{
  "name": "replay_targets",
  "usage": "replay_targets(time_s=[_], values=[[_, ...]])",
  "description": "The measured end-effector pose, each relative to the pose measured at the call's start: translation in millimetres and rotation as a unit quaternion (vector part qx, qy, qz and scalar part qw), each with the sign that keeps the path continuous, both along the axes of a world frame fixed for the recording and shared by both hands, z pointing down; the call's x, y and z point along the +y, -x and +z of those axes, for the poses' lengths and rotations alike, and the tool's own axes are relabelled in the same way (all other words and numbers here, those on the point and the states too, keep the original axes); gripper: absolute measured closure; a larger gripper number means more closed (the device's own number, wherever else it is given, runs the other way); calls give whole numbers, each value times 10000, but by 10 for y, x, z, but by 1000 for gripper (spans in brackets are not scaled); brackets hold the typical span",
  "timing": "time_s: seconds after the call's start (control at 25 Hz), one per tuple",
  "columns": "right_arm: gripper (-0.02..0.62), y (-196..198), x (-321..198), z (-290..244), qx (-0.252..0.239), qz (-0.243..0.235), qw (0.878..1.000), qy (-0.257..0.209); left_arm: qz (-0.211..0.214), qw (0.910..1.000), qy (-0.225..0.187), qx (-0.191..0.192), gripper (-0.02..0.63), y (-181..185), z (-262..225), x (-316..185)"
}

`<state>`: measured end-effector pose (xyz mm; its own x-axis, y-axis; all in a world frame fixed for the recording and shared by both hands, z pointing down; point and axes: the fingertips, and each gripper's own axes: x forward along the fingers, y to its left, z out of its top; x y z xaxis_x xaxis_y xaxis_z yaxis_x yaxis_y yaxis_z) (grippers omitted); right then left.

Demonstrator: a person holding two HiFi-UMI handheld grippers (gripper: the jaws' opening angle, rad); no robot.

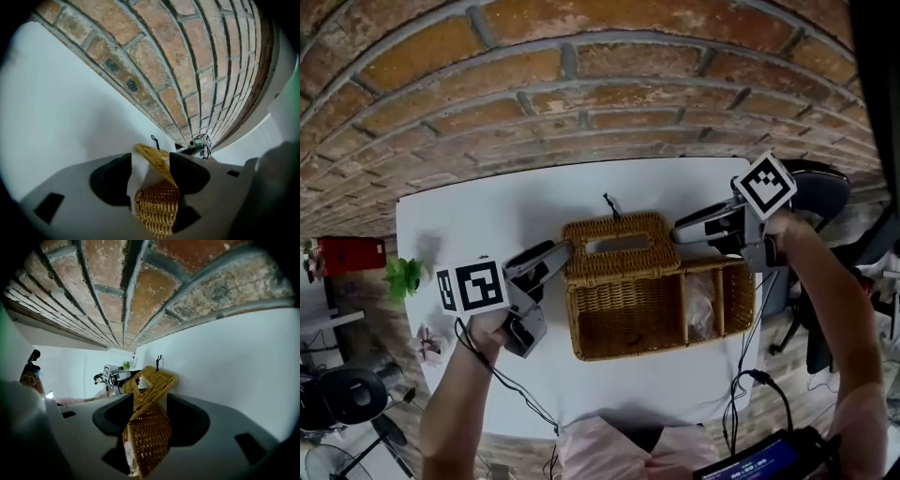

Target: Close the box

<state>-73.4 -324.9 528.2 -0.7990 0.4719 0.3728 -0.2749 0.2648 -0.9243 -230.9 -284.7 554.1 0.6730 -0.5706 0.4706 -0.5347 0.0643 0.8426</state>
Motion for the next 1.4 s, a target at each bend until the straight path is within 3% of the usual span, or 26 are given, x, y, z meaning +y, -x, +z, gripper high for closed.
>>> replay_targets(time_s=[0.16,0.28,0.36,0.48,0.88,1.08,1.4], values=[[339,-25,-33,108,12,-48,10000,-2,-8,9995,169,280,347,-14,91,1],[319,106,-1,139,-38,-194,9997,137,-35,9962,137,858,347,-182,51,-80],[324,158,8,103,-98,-230,9995,208,-164,9917,49,1274,347,-283,-28,-161],[362,158,-31,30,-201,-90,9997,132,-378,9880,-22,1499,347,-294,-121,-218],[423,205,-164,-366,-640,301,9946,-756,-514,9901,-609,1156,347,-185,-569,-290],[488,187,-106,-560,-727,377,9886,-1267,-393,9914,-946,820,347,-149,-804,-208],[506,147,46,-818,-688,252,9717,-2246,12,9900,-1405,99,347,-155,-1085,59]])
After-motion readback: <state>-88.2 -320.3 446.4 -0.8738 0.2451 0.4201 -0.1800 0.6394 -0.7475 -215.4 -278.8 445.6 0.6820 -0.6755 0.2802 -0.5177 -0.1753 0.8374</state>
